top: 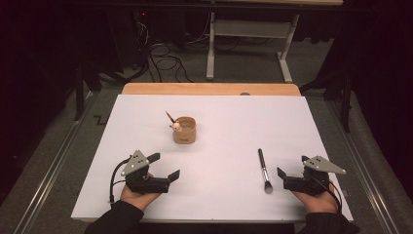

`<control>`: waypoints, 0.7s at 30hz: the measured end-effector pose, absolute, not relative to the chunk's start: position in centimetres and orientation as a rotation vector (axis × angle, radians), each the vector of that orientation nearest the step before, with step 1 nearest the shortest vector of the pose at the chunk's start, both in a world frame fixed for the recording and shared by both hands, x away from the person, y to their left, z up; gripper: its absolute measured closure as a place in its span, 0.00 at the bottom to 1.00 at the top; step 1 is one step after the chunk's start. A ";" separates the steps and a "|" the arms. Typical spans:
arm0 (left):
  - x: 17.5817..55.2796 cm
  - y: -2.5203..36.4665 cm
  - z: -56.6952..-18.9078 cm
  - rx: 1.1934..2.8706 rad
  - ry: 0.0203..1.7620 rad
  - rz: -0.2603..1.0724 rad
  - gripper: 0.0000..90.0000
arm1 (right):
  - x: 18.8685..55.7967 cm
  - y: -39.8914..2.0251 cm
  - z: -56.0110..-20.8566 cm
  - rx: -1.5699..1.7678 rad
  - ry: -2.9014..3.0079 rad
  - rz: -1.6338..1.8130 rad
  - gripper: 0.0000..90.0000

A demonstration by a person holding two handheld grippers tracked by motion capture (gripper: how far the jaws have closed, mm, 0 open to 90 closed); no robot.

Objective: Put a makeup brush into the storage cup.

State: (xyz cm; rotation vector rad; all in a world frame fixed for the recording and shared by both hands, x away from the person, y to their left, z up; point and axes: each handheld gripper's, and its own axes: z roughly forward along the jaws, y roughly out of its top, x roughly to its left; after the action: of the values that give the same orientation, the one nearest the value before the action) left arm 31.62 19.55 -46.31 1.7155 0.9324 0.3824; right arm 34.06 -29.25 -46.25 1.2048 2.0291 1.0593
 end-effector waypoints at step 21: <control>31.6 19.5 -46.4 1.714 0.923 0.356 0.05 | 35.0 -28.2 -45.9 1.214 2.196 0.887 0.06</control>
State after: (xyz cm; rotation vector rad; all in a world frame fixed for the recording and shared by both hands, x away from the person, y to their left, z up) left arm 31.64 19.48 -46.40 1.7137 0.9228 0.3555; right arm 34.98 -28.19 -45.87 1.2135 2.1960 0.8870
